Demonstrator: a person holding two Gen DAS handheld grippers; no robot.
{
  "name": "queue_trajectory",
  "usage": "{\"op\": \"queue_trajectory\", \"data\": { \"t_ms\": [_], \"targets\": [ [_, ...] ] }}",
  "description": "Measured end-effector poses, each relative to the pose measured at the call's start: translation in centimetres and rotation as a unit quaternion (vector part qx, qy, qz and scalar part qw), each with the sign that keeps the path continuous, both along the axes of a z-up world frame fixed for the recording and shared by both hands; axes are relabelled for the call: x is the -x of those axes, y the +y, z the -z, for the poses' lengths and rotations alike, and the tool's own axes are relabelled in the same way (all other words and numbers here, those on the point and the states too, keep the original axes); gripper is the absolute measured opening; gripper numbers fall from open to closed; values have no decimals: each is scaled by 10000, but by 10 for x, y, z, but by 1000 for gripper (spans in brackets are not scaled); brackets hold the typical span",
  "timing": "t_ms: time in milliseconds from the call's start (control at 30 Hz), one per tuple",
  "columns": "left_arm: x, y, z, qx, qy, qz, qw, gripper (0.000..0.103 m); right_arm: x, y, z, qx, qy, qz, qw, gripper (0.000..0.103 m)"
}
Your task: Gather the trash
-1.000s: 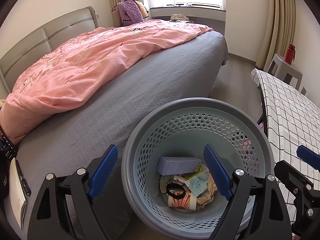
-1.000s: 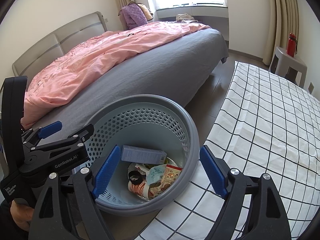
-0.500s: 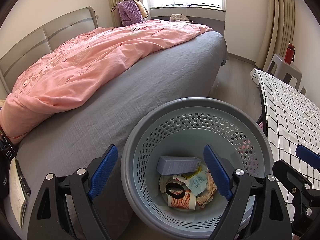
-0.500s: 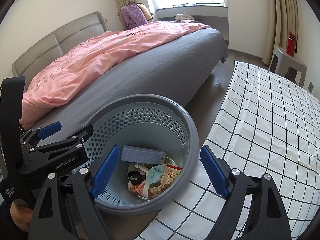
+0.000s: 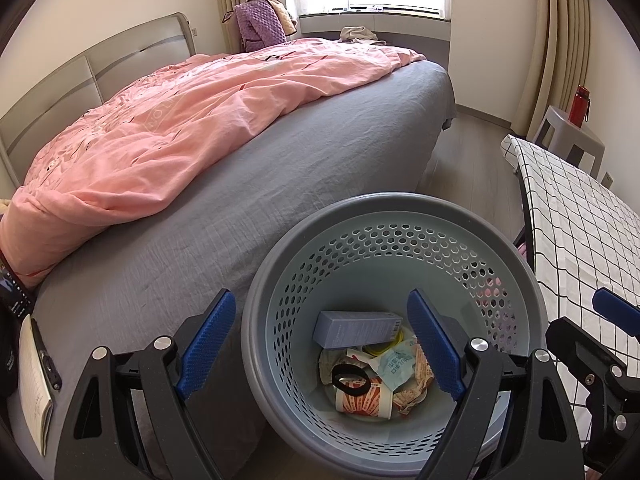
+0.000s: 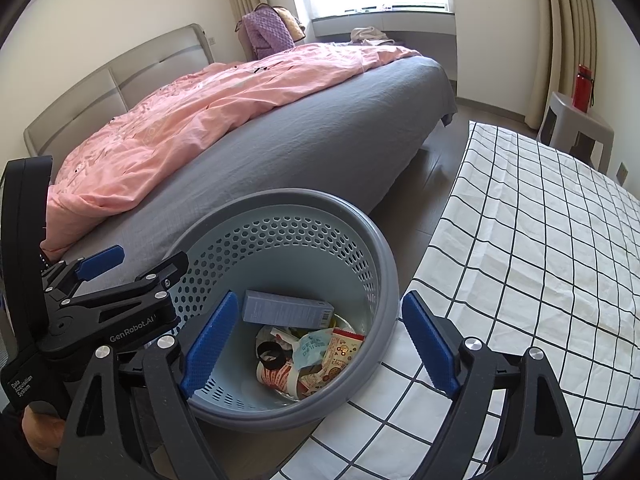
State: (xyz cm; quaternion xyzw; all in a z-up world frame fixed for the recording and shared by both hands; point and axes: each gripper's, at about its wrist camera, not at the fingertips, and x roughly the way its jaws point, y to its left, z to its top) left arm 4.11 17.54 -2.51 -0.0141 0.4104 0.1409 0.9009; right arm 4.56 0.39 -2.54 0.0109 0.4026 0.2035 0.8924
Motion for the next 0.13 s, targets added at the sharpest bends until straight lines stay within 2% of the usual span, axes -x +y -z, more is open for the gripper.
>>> {"op": "queue_trajectory", "data": {
  "t_ms": [133],
  "targets": [
    [0, 3, 0, 9, -1, -22, 10000, 84, 1, 0, 1, 14, -2, -21, 10000, 83]
  ]
}}
